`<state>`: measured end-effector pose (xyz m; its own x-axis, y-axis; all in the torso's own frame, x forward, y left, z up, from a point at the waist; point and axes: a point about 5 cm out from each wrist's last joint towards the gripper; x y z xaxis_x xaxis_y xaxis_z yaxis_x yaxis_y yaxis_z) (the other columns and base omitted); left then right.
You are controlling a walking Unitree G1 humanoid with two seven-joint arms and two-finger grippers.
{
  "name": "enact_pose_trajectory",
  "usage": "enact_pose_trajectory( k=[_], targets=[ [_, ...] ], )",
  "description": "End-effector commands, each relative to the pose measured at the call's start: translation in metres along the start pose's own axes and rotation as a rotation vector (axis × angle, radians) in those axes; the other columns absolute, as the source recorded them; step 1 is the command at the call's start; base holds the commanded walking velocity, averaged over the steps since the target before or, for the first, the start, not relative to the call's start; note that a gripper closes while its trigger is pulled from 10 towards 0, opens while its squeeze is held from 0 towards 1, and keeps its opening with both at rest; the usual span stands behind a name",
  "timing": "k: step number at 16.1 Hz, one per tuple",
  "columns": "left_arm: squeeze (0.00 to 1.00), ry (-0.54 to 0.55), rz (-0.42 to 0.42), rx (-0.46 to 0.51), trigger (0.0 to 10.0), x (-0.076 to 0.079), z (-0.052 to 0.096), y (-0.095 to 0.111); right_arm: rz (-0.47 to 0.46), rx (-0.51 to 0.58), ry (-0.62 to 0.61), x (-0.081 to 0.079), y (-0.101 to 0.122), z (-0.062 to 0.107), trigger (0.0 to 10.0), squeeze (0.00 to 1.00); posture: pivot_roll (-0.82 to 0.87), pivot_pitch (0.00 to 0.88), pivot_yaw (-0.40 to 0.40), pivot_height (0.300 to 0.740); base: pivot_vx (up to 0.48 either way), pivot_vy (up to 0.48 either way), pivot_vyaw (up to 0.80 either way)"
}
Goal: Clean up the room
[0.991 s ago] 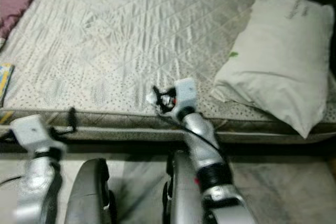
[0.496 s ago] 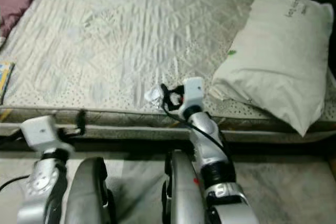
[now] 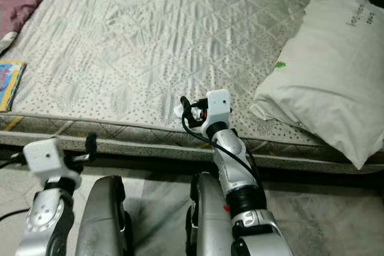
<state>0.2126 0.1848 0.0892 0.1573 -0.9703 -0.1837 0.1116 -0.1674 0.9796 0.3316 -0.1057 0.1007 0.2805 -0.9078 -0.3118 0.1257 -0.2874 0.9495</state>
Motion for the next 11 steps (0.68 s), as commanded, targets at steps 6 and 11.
enact_pose_trajectory(
  k=[6, 11],
  targets=[
    [0.00, 0.052, -0.022, 0.015, 10.0, -0.007, 0.005, 0.009, 0.008, -0.104, 0.044, -0.006, -0.014, -0.003, 10.0, 0.00, 0.02, 0.327, -0.056, 0.532, 0.000, 0.000, 0.00],
    [0.00, 0.115, -0.082, 0.050, 10.0, -0.010, 0.020, 0.023, 0.018, -0.120, 0.177, -0.039, -0.008, -0.029, 10.0, 0.00, 0.08, 0.351, -0.071, 0.532, 0.000, 0.000, 0.00]
  ],
)
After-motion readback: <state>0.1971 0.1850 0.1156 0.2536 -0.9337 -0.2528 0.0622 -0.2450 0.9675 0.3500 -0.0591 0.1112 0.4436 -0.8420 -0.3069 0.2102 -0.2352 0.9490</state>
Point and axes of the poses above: a point about 5 cm out from each wrist's last joint towards the gripper, its own z axis pointing back from the gripper into the wrist, its own y axis along the axis of the wrist's last joint, x = y × z, and after that the axes turned 15 degrees about -z, right-handed
